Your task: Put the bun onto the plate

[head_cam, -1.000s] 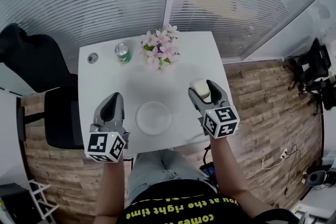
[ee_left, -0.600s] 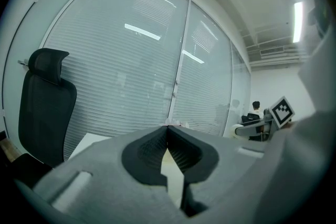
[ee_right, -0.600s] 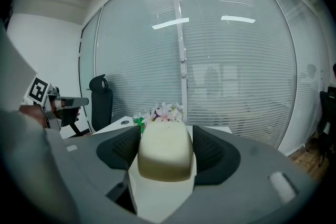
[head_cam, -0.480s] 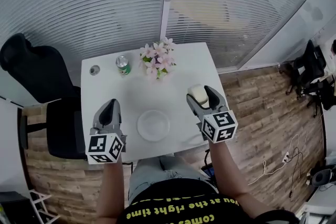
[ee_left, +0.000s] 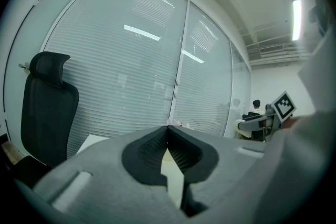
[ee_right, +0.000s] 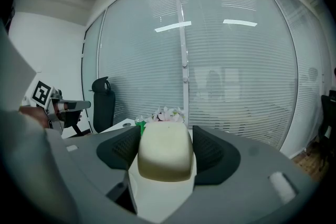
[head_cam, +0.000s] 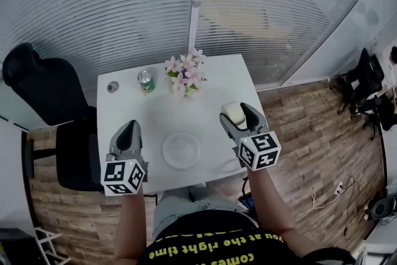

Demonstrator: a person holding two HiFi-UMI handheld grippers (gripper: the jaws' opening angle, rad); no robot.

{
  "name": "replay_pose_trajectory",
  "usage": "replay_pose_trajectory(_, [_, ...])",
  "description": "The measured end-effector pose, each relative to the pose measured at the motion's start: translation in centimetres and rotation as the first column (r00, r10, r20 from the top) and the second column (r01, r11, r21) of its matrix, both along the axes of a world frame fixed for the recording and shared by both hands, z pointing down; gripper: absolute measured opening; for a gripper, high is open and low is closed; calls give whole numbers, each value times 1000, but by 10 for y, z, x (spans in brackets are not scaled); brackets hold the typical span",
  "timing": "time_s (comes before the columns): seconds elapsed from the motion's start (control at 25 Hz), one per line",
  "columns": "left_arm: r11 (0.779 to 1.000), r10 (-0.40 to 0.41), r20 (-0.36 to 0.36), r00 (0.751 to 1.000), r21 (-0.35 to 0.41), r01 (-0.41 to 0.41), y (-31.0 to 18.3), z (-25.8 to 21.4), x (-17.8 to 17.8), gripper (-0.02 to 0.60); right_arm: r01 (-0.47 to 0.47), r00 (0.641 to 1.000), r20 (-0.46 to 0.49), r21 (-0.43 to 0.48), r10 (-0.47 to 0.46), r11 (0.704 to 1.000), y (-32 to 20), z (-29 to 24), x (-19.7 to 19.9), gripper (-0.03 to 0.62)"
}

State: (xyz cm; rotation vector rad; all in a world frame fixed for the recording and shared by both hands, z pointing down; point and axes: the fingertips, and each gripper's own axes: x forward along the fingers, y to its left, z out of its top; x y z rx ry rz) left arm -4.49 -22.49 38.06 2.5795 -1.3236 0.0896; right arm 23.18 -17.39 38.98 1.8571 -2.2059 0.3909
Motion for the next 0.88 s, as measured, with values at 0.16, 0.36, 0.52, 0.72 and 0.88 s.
replay_pose_trajectory(0.16, [1000,-14,-4,1000,3,14,3,-1,-4,1,22,1000,-4,0,-22,1000,0,-1,-6,318])
replay_pose_trajectory(0.36, [999,-44,-1,999,3,44,9,-1,-14,2,62,998,-3,1,-62,998,-2,-2,-18,319])
replay_pose_trajectory(0.52, [997,-76,2,997,-3,76,15,0,-26,2,100,995,2,-2,-100,995,-4,0,-31,318])
replay_pose_trajectory(0.72, [993,-121,6,993,-8,121,26,1,-43,2,150,989,8,-6,-150,989,-5,2,-49,318])
replay_pose_trajectory(0.88, [989,-149,8,989,-15,149,34,3,-54,2,185,983,12,-10,-185,983,-6,4,-63,318])
